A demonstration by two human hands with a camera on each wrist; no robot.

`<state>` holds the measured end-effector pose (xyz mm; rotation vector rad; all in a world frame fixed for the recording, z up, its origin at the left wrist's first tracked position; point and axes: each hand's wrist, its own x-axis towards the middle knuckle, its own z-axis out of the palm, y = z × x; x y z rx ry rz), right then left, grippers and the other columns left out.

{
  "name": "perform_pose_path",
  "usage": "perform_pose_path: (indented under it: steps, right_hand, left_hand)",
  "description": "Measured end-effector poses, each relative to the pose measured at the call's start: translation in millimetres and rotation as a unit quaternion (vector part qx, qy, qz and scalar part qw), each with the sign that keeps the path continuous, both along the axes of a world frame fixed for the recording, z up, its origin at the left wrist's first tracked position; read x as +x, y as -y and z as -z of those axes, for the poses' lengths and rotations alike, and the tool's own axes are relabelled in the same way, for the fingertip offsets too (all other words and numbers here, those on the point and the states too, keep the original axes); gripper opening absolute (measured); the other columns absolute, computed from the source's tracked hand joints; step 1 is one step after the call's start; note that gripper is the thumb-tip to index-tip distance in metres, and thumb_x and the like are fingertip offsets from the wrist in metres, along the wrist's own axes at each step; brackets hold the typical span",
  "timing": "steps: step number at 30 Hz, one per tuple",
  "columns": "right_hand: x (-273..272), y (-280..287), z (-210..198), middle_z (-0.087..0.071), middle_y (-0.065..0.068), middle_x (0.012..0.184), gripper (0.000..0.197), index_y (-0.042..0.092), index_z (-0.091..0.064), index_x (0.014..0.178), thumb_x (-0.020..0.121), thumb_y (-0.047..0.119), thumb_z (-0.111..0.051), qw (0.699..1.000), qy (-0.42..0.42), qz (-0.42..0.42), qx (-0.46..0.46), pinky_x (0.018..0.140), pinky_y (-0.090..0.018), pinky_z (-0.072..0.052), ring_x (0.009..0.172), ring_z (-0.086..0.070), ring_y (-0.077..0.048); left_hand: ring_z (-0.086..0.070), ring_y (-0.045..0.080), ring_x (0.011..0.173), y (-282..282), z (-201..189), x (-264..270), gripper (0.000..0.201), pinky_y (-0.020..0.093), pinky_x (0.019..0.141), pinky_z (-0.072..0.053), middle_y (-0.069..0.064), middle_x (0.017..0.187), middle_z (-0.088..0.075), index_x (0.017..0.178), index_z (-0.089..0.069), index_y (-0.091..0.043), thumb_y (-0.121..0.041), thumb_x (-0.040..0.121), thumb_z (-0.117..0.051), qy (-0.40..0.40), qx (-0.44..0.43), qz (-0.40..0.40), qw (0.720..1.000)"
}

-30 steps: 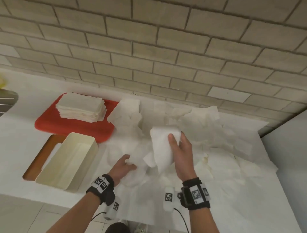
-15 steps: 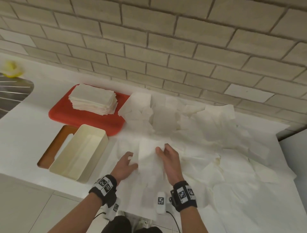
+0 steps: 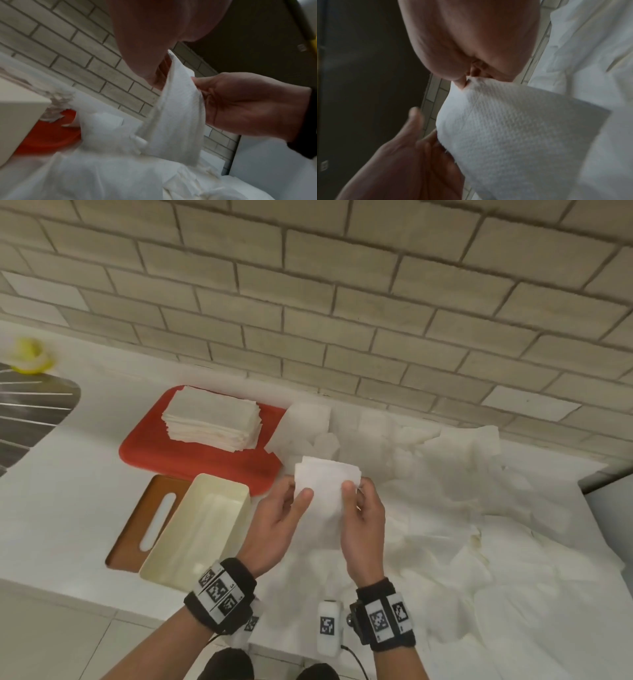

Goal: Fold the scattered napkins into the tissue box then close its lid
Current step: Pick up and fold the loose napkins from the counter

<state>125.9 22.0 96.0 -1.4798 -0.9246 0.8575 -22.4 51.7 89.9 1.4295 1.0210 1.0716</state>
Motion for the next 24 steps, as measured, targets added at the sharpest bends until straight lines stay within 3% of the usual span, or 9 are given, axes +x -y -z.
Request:
perform_pose_path:
  steps: [2, 5, 7, 9, 13, 15, 17, 19, 24]
  right_hand:
    - [-36, -2, -3, -0.08, -0.001, 0.108, 0.026, 0.035, -0.052, 0.136, 0.111, 0.037, -0.058, 1.0, -0.027, 0.003, 0.002, 0.086, -0.053, -0.064, 0.094, -0.078, -0.022]
    - [-75, 4, 2, -0.076, -0.007, 0.112, 0.064, 0.044, -0.029, 0.147, 0.105, 0.02, -0.071, 0.998, -0.055, -0.03, 0.015, 0.076, -0.04, -0.063, 0.086, -0.078, -0.026]
    - [-103, 10, 12, -0.073, 0.0, 0.112, 0.058, 0.043, -0.039, 0.139, 0.102, 0.015, -0.074, 0.997, 0.013, -0.081, -0.002, 0.075, -0.032, -0.062, 0.083, -0.076, -0.021]
    - [-131, 11, 26, -0.073, 0.005, 0.105, 0.038, 0.038, -0.057, 0.126, 0.102, 0.014, -0.073, 0.985, 0.074, -0.148, -0.042, 0.075, -0.023, -0.059, 0.083, -0.074, -0.016]
    - [-178, -2, 51, -0.075, 0.004, 0.1, 0.016, 0.023, -0.072, 0.113, 0.102, 0.011, -0.07, 0.96, 0.16, -0.185, -0.136, 0.076, -0.013, -0.054, 0.083, -0.07, -0.01]
    - [-199, -13, 61, -0.071, 0.0, 0.114, 0.016, 0.017, -0.07, 0.119, 0.105, 0.012, -0.065, 0.934, 0.228, -0.202, -0.185, 0.087, -0.019, -0.054, 0.097, -0.069, -0.013]
    - [-215, -23, 66, -0.062, -0.011, 0.125, 0.018, 0.01, -0.064, 0.124, 0.107, 0.009, -0.058, 0.888, 0.298, -0.248, -0.248, 0.097, -0.034, -0.055, 0.113, -0.066, -0.029]
    - [-226, -31, 63, -0.059, -0.017, 0.131, 0.022, 0.004, -0.061, 0.128, 0.108, 0.003, -0.052, 0.848, 0.347, -0.283, -0.284, 0.1, -0.04, -0.053, 0.118, -0.064, -0.037]
    - [-232, -44, 54, -0.055, -0.019, 0.14, 0.034, 0.004, -0.056, 0.14, 0.106, 0.003, -0.058, 0.817, 0.352, -0.312, -0.335, 0.103, -0.041, -0.051, 0.127, -0.061, -0.038]
  left_hand:
    - [-0.068, 0.004, 0.085, -10, -3, -27, 0.011, 0.023, 0.071, -0.053, -0.009, 0.098, -0.075, 0.111, -0.065, -0.017, -0.026, 0.111, -0.058, -0.04, 0.039, -0.04, 0.998]
    - [-0.074, 0.012, 0.092, -32, -2, -71, 0.013, 0.037, 0.072, -0.061, -0.003, 0.106, -0.075, 0.118, -0.061, -0.016, -0.027, 0.111, -0.058, -0.083, 0.06, -0.103, 0.989]
    - [-0.073, 0.012, 0.102, -50, 4, -108, 0.017, 0.04, 0.081, -0.061, -0.004, 0.116, -0.074, 0.125, -0.057, -0.017, -0.025, 0.11, -0.06, -0.121, 0.06, -0.12, 0.984]
    - [-0.072, 0.014, 0.108, -67, 14, -142, 0.024, 0.042, 0.089, -0.06, -0.005, 0.12, -0.073, 0.128, -0.052, -0.018, -0.021, 0.107, -0.064, -0.156, 0.039, -0.116, 0.98]
    - [-0.072, 0.02, 0.095, -88, 38, -188, 0.042, 0.042, 0.085, -0.058, -0.001, 0.107, -0.071, 0.131, -0.045, -0.018, -0.005, 0.099, -0.07, -0.252, 0.004, -0.061, 0.966]
    - [-0.068, 0.019, 0.091, -91, 47, -204, 0.051, 0.04, 0.084, -0.056, -0.003, 0.102, -0.067, 0.134, -0.045, -0.019, -0.001, 0.096, -0.072, -0.307, 0.016, -0.041, 0.951]
    - [-0.065, 0.023, 0.099, -89, 55, -216, 0.053, 0.041, 0.087, -0.054, -0.001, 0.112, -0.067, 0.134, -0.047, -0.023, -0.002, 0.093, -0.073, -0.354, 0.051, -0.036, 0.933]
    - [-0.06, 0.028, 0.11, -84, 64, -224, 0.051, 0.043, 0.091, -0.053, 0.002, 0.125, -0.061, 0.131, -0.05, -0.028, -0.01, 0.091, -0.076, -0.424, 0.076, -0.018, 0.903]
    - [-0.067, 0.027, 0.113, -63, 86, -226, 0.042, 0.041, 0.092, -0.057, 0.003, 0.135, -0.06, 0.135, -0.056, -0.032, -0.026, 0.098, -0.073, -0.546, 0.018, 0.088, 0.833]
